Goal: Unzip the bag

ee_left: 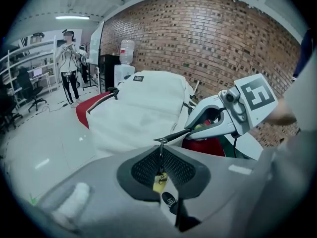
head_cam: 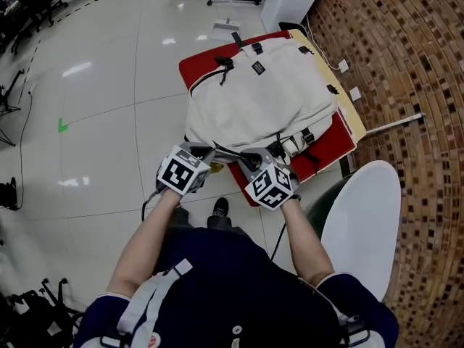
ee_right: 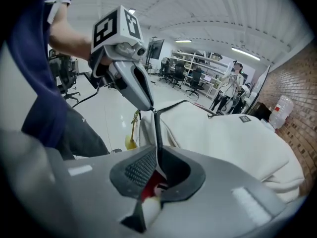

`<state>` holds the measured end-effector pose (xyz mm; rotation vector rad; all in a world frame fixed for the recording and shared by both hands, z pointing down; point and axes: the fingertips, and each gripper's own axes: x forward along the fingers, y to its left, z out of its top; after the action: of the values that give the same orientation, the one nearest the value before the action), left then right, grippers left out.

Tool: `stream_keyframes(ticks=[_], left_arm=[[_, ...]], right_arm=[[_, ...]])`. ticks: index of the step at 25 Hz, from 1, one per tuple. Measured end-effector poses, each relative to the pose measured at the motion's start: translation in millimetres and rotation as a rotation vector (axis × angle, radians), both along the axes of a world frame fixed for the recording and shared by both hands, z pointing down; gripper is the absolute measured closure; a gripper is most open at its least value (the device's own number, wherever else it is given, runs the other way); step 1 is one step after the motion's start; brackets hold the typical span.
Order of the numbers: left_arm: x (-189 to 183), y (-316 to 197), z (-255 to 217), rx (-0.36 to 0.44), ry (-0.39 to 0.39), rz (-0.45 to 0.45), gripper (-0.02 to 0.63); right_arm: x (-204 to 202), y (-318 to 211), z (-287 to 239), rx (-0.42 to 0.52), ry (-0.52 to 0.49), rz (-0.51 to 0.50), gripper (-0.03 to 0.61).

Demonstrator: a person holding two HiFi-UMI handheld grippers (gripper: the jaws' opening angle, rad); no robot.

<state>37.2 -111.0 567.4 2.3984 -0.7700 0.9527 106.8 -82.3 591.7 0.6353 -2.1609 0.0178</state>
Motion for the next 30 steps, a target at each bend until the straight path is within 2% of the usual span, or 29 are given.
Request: stream_keyframes(ticks=[7,17,20,24,30], left_arm=[[-32.3,-30.7,5.1,-0.009,0.035,0.056,0.591],[-54.4,-69.3,5.6,-0.072,0.143,0.309,0.592],[-63.4,-88.4,7.6,-0.067,0.136,0.342,0.592],[-76.3,-121.5,10.2,-0.053,0.111,0.336,0.592],[-87.7,-178.7,21.9,0.023,0.003,0.358,0.592]], right_arm=[[2.7,-0.8,4.5,-0.045,0.042,0.135,0.542],[10.4,-7.3,3.4,-0.109,0.173,0.516,0.546],[13.3,-5.9,1.2,-0.121,0.186,0.604,0.546],[16.3,-3.6,1.2,-0.141,0.183,0.665,0.546],[15.3,-4.8,7.0,-0.144,0.155,0.709,0.546]])
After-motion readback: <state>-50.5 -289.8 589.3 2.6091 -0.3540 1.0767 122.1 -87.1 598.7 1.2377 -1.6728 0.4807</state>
